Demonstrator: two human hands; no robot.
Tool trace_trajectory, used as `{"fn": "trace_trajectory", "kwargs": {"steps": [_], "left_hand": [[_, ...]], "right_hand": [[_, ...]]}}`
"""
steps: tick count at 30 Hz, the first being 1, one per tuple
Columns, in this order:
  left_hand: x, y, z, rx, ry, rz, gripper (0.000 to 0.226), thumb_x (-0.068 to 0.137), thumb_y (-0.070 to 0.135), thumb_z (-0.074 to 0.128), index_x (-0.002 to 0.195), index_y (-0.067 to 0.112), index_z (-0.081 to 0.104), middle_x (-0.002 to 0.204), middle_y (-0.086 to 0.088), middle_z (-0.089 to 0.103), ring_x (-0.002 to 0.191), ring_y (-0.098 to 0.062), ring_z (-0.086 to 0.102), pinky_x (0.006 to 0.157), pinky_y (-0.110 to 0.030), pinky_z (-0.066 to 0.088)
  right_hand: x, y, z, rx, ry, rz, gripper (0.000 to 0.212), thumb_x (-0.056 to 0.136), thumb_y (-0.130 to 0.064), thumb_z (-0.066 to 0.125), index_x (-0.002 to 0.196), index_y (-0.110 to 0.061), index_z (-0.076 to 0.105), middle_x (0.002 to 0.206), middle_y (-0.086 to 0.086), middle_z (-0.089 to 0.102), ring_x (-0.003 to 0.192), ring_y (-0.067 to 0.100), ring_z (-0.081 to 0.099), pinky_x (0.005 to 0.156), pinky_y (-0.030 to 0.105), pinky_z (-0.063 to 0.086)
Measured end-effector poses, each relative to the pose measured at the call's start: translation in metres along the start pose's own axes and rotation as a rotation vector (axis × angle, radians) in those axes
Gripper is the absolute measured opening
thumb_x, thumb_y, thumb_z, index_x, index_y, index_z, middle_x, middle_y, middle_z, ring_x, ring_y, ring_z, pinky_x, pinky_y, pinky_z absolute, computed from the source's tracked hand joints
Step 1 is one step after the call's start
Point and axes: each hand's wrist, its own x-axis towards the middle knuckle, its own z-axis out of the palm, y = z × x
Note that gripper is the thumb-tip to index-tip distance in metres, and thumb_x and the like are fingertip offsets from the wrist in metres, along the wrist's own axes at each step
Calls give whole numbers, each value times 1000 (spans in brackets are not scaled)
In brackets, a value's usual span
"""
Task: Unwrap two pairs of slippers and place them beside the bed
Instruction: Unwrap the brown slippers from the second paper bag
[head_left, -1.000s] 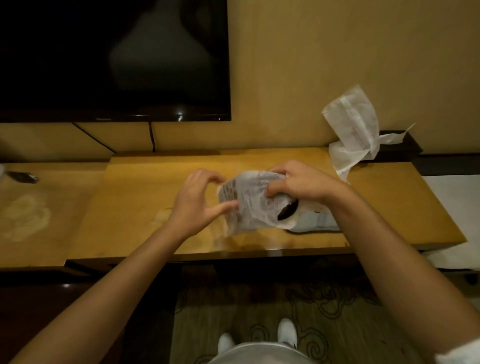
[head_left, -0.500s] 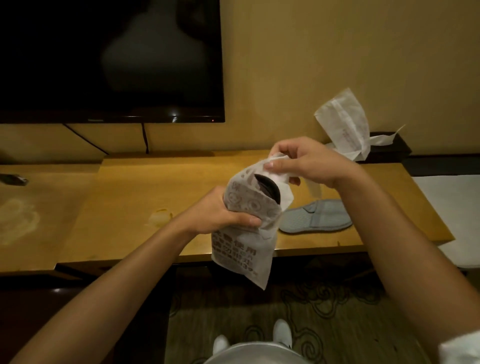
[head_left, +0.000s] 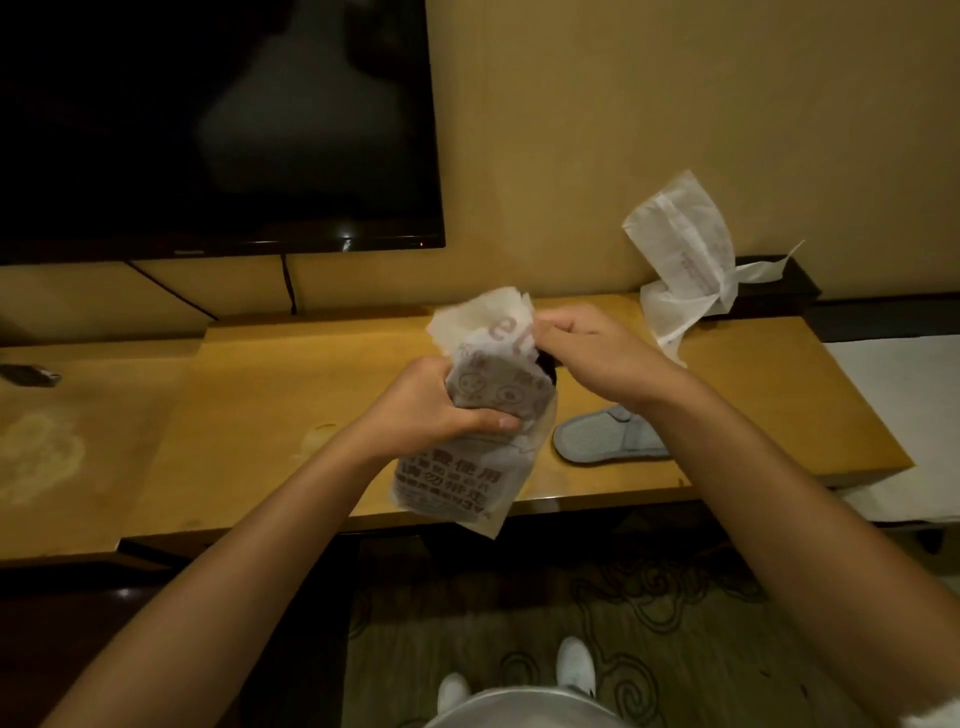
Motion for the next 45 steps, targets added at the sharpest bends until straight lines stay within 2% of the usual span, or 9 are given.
{"fn": "trace_trajectory", "kwargs": {"steps": [6,9,14,18,21,24,32,36,45], "left_hand": [[4,11,10,151,9,129,23,78,29,82,97,36,72,97,17,75,94,6,69,74,-16,55],[1,-1,16,148,114,166,34,86,-11,68,112,9,59,108,-2,63,98,16,57,77,4,41],[10,-6,20,53,144,55,11,87,9,72,93,15,65,88,2,66,80,0,62,70,-23,50],[10,-13,19,-296,222,-91,32,83,24,83,109,13,70,103,-4,77,95,-15,74,77,-28,58],[12,-10,14,-409,177,-86,45,80,26,87,119,12,70,112,-7,77,104,-24,74,85,-39,61],[13,-5,17,-222,89,-30,50,77,24,90,121,16,68,114,-6,76,107,-24,73,92,-51,58],[7,2,29,-156,2,101,41,81,20,84,120,15,70,117,-5,74,112,-23,70,91,-47,58],[0,3,18,-359,-6,-70,40,77,34,88,114,30,72,114,0,77,103,-20,75,78,-28,60],[-37,-46,6,-461,21,-271,48,76,46,85,120,36,68,117,-1,76,103,-24,75,74,-29,61]], "right_hand": [[4,-20,26,-656,-30,-197,22,88,-30,72,109,-23,73,112,-3,67,104,18,60,86,45,52],[-2,-30,44,-623,11,-444,12,88,-27,74,97,-19,77,109,-4,69,108,16,59,93,41,48],[-11,-24,30,-762,33,-458,12,91,-33,70,93,-23,78,98,-9,73,111,13,61,119,46,29],[-22,-12,22,-632,-51,-335,10,92,-31,66,93,-26,74,89,-13,69,88,7,62,79,37,55],[-14,-3,6,-406,239,-233,6,94,-25,66,95,-22,72,86,-11,69,79,7,65,68,32,55],[1,-6,-4,-416,384,-233,13,92,-27,71,100,-18,75,94,-5,71,86,11,67,75,32,55],[-1,-6,11,-719,-12,-173,24,87,-35,71,108,-23,70,99,-4,75,89,18,69,69,37,54],[10,-2,-8,-271,203,-79,9,90,-22,75,93,-14,74,87,-3,72,82,10,65,69,32,49],[20,23,-27,-4,535,92,57,93,-54,66,81,1,63,73,15,61,64,19,56,61,38,44]]}}
